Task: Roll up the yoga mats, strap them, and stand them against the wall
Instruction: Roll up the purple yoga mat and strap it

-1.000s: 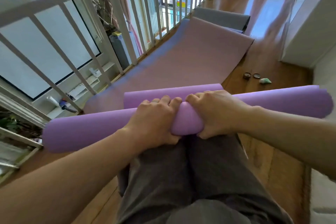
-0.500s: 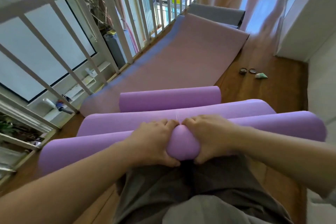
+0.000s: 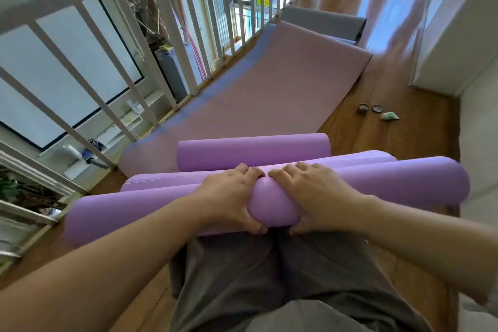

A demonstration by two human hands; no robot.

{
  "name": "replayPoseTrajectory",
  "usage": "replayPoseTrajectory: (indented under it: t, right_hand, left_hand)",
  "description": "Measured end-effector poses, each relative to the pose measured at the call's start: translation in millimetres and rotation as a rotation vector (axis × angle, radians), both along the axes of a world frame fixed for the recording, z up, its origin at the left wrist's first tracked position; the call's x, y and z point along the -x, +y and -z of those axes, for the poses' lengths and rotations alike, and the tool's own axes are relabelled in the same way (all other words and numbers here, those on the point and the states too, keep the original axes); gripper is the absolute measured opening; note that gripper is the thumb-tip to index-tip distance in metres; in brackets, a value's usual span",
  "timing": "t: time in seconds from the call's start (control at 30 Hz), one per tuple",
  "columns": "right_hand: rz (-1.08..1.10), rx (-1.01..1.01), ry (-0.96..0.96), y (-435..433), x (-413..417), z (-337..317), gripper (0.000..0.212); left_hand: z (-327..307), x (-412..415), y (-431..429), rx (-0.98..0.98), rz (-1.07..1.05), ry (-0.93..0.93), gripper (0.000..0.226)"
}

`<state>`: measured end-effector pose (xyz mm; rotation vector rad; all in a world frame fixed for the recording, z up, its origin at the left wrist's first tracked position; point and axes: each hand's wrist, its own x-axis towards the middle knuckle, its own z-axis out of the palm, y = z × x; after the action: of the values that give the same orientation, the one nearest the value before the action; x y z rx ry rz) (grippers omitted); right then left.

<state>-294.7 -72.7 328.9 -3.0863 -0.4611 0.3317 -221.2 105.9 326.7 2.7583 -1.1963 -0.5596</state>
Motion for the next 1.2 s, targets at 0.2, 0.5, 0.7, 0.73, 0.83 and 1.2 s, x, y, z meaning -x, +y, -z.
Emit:
replayPoseTrajectory:
  t: [0.2,0.5,0.7,0.73,0.83,1.2]
  right_hand:
    - [0.043,-0.1,0.183,-12,-33,-2,0.09]
    - [0.04,0.061,-0.109,-1,-21,7,0.099]
    - [0.052,0.023,-0.155,-4,-32,7,0.083]
    - [0.042,0.026,-0.152,-5,-33,5,0.082]
    - [-0.001,0.081,-0.159,-4,-30,8,0.079]
    - [-0.064,0.002,-0.287,-1,-1,-70,0.073]
  left_hand:
    - [7,22,-8,-0.223,0.05,-0.305,0.102]
    - [-3,-20,-15,-0.144,-0.035,-0.034,0.094]
    - [-6,-22,-22,-0.218,-0.059,-0.053,0.092]
    - [-1,-13,-21,-0.248,-0.044,-0.166,0.095]
    - [10,9,-17,-0.229,-0.05,-0.362,0.095]
    - [-72,31,-3,-0.1,-0.044,-0.399,0.092]
